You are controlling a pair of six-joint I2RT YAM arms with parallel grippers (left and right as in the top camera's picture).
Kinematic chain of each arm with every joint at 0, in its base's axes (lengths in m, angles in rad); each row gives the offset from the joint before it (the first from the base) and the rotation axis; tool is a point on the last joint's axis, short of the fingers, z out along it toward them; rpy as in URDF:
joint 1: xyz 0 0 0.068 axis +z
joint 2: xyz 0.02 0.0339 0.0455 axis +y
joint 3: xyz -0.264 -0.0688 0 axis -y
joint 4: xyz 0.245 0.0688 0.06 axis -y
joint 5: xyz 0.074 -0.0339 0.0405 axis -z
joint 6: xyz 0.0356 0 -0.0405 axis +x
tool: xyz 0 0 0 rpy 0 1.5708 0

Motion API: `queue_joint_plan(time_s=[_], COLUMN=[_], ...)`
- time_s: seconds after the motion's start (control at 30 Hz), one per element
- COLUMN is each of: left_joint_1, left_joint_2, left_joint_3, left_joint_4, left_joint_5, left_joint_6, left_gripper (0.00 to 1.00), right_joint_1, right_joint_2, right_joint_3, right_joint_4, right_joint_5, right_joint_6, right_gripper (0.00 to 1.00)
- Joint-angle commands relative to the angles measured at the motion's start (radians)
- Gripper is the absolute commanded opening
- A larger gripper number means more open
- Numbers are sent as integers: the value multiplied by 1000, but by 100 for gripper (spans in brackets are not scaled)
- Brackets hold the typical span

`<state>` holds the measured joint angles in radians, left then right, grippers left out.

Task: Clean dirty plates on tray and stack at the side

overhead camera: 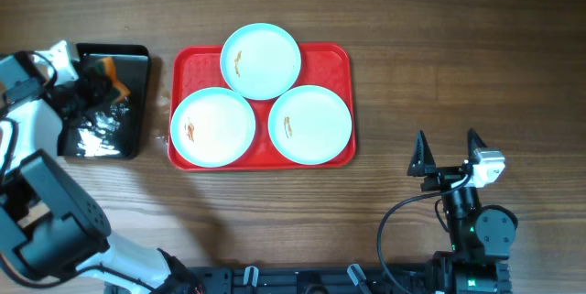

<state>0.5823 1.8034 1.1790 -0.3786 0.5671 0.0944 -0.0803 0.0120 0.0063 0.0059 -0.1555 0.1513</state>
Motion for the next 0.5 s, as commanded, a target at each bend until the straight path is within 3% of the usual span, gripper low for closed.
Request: queue_joint_plan(time_s=[0.0,0.23,0.47], left_joint_1=[48,55,55], left_joint_2=[-155,-279,-81], left_joint_3=[16,16,-14], left_joint_4=[66,119,57], left_joint_5=[193,221,92], left_joint_6=[-33,-106,60], left_gripper=[4,4,4], right_joint_1=[-2,-2,-2], right_joint_2=[2,2,2], right_joint_3=[-1,-1,-1], right_joint_4=[4,4,4], right_joint_5=[6,6,6], right_joint_6=[-13,-13,-13], right_gripper=[100,100,100])
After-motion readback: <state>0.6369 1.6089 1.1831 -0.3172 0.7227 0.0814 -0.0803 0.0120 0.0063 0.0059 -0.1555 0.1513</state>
